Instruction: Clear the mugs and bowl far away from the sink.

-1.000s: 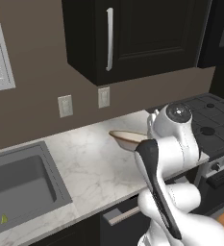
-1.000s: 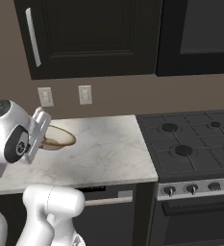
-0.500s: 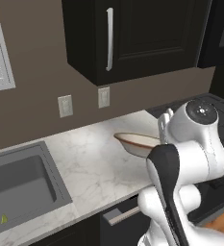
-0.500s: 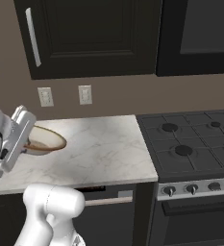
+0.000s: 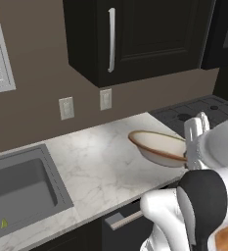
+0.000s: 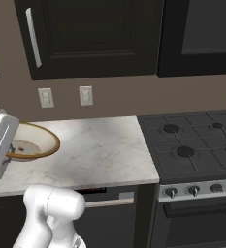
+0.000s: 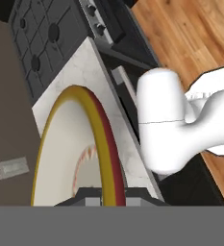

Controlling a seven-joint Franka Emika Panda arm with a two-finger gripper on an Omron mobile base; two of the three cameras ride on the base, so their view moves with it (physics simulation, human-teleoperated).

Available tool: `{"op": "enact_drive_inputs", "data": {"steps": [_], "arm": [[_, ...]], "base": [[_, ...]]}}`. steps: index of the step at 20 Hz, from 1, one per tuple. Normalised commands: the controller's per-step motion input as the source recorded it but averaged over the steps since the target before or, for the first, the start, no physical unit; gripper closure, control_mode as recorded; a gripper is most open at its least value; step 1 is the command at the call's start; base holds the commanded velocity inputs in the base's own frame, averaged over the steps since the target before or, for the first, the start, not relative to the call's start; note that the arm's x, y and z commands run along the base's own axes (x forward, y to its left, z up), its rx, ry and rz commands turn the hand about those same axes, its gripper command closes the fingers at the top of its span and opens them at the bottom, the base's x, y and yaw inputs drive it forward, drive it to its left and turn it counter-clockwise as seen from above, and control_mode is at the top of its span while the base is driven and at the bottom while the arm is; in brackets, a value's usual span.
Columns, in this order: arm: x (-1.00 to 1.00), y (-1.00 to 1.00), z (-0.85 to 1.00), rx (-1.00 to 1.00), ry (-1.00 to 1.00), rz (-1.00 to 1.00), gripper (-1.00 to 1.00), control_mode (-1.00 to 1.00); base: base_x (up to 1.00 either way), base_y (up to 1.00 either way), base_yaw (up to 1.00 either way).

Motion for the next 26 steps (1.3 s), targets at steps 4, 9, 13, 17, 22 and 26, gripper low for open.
{"op": "enact_drive_inputs", "data": {"steps": [4, 9, 13, 17, 22, 26], "arm": [[-0.54, -0.1, 0.18, 0.0, -0.07, 0.0, 1.0, -1.0], [-0.49, -0.04, 0.2, -0.07, -0.03, 0.0, 1.0, -1.0], [-0.42, 0.0, 0.16, -0.15, -0.03, 0.0, 1.0, -1.0], [-0.26, 0.0, 0.16, -0.15, 0.0, 0.0, 1.0, -1.0], [-0.06, -0.06, 0.13, -0.06, 0.0, 0.02, 1.0, -1.0], [0.0, -0.03, 0.0, 0.0, -0.01, 0.03, 1.0, -1.0]], "base": [[0.0, 0.0, 0.0], [0.0, 0.0, 0.0], [0.0, 0.0, 0.0], [0.0, 0.0, 0.0], [0.0, 0.0, 0.0], [0.0, 0.0, 0.0]]}}
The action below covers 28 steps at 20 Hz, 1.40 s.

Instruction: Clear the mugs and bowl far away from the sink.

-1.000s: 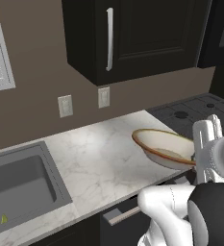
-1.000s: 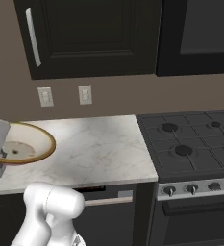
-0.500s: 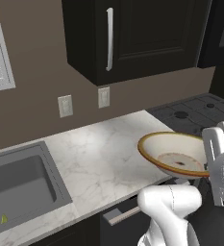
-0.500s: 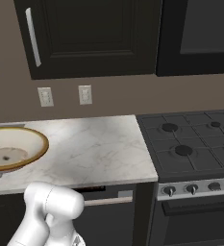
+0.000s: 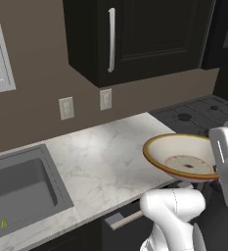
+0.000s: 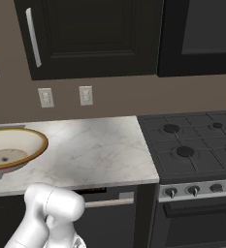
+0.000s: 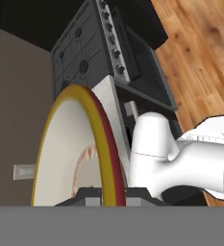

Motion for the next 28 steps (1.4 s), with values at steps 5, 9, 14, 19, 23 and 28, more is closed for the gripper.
{"op": "enact_drive_inputs", "data": {"steps": [5, 9, 14, 19, 23, 28], "arm": [[0.0, -0.01, 0.0, 0.0, 0.0, 0.01, 1.0, 1.0], [0.0, 0.0, 0.0, 0.0, 0.0, 0.0, 1.0, 1.0], [0.0, 0.0, 0.0, 0.0, 0.0, 0.0, 1.0, 1.0], [0.0, 0.0, 0.0, 0.0, 0.0, 0.0, 1.0, 1.0], [0.0, 0.0, 0.0, 0.0, 0.0, 0.0, 1.0, 1.0], [0.0, 0.0, 0.0, 0.0, 0.0, 0.0, 1.0, 1.0]], "base": [[-0.04, 0.0, 0.02], [-0.4, 0.0, 0.16], [-0.47, 0.38, 0.38], [-0.04, 0.73, 0.7], [0.0, 0.5, 0.89], [0.0, 0.26, 0.97]]}}
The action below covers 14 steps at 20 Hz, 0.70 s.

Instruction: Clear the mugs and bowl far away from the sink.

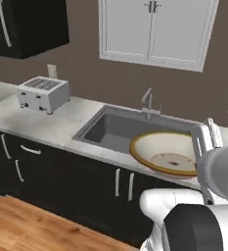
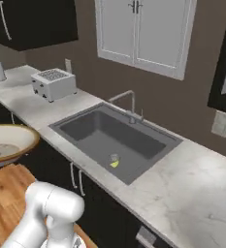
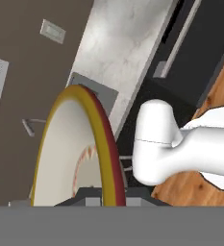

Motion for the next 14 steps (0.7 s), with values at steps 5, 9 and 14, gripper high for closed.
{"op": "enact_drive_inputs", "data": {"steps": [5, 9, 14], "arm": [[0.0, 0.0, 0.0, 0.0, 0.0, 0.0, 1.0, 1.0], [0.0, 0.0, 0.0, 0.0, 0.0, 0.0, 1.0, 1.0], [0.0, 0.0, 0.0, 0.0, 0.0, 0.0, 1.0, 1.0]], "base": [[0.0, 0.2, 0.99], [0.0, 0.09, 1.0], [0.12, -0.01, 0.95]]}}
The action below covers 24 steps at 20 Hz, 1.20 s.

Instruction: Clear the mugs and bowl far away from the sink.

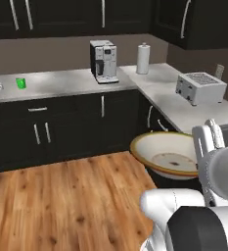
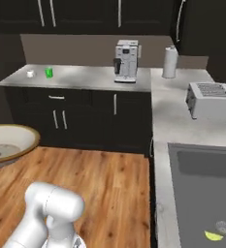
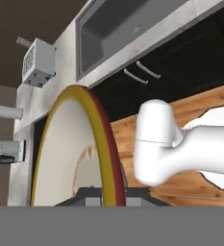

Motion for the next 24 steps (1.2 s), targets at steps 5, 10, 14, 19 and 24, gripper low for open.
{"op": "enact_drive_inputs", "data": {"steps": [5, 10, 14, 19, 24], "arm": [[0.0, 0.0, 0.0, 0.0, 0.0, 0.0, 1.0, 1.0], [0.0, 0.0, 0.0, 0.0, 0.0, 0.0, 1.0, 1.0], [0.0, 0.0, 0.0, 0.0, 0.0, 0.0, 1.0, 1.0], [0.0, 0.0, 0.0, 0.0, 0.0, 0.0, 1.0, 1.0], [0.0, 0.0, 0.0, 0.0, 0.0, 0.0, 1.0, 1.0]], "base": [[0.85, -0.46, 0.53], [1.0, -0.56, 0.23], [1.0, -0.38, 0.17], [1.0, 0.24, 0.1], [0.94, 0.2, 0.18]]}}
